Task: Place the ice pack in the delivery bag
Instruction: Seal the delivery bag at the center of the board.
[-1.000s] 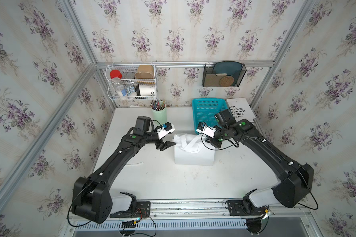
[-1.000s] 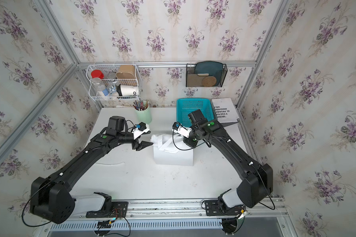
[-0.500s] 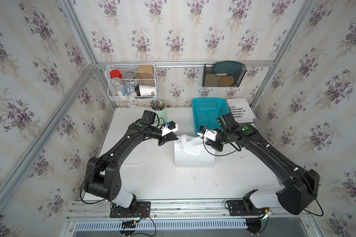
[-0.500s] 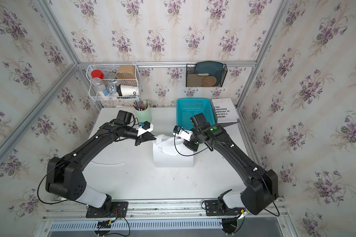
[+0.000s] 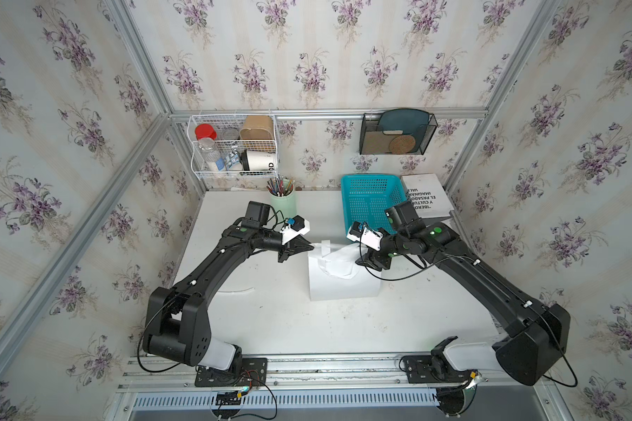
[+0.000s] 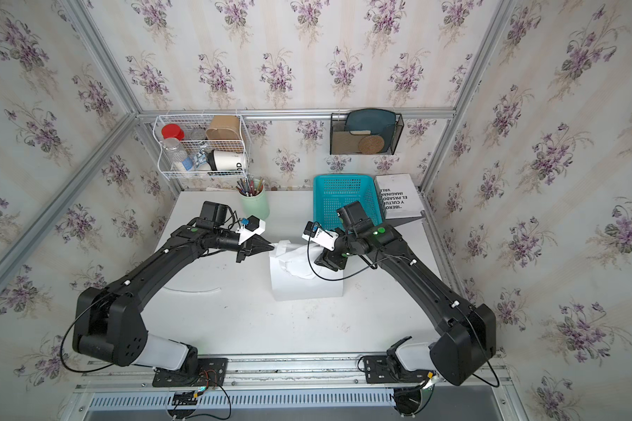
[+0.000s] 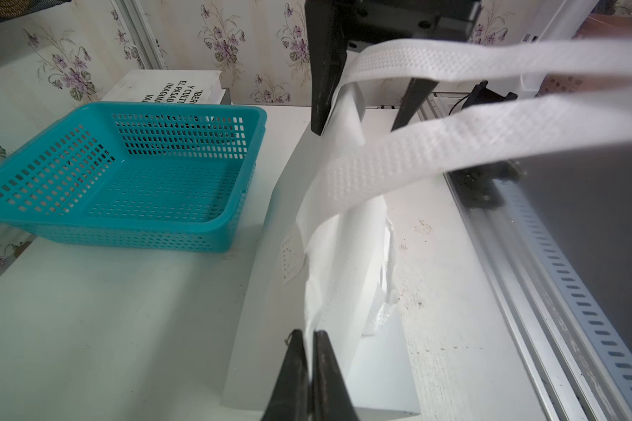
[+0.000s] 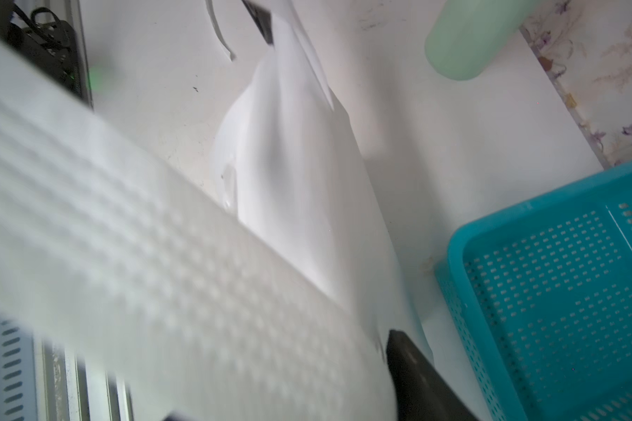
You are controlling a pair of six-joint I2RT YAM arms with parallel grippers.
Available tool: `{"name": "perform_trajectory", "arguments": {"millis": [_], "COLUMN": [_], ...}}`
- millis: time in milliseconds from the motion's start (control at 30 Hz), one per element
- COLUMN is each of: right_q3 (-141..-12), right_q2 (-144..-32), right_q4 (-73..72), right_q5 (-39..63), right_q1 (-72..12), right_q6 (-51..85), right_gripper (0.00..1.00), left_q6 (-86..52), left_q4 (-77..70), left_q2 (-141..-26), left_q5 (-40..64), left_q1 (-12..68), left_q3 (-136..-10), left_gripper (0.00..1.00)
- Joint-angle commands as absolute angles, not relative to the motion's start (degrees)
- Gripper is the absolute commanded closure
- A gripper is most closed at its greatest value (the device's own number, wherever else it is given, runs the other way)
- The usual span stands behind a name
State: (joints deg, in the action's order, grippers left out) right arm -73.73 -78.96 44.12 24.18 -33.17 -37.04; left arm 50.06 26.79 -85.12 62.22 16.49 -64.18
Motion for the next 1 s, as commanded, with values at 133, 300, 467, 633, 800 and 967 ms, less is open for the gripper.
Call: {"name": "perform_trajectory", "arguments": {"millis": [133, 300, 467, 633, 800, 967], "right_q3": [-76.24, -80.66, -84.97, -82.6, -78.88, -74.92], "right_q2": [-84.82, -91.67, -96.02, -93.91, -89.72, -85.87], "right_q4": [34.99, 34.07, 37.88, 42.51, 45.94, 48.99], "right_q5": [24.92, 24.34, 26.22, 24.29, 22.38, 22.04], "right_q1": [-36.41, -38.53, -38.63, -37.28, -34.83, -31.61], "right_q6": [-31.09, -31.15, -31.76, -33.09, -32.97, -34.45], "right_gripper": [0.23, 0.18, 0.8, 1.0, 0.39, 0.82], "left_q6": [48.18, 48.96, 48.66, 48.87, 49.47, 51.26], "left_q4": [24.82, 24.49, 23.79, 24.04, 24.96, 26.57], "left_q2": [-84.21, -83.71, -82.72, -81.48, -81.66, -83.06], "left_q5": [61.06, 61.99, 60.76, 58.53, 58.3, 57.48], "left_q1": [17.31, 17.56, 17.77, 16.98, 16.87, 16.88], "left_q3": [-63.14, -62.84, -62.29, -61.44, -61.11, -62.22], "left_gripper": [1.0, 1.0, 1.0, 1.0, 1.0, 1.0]}}
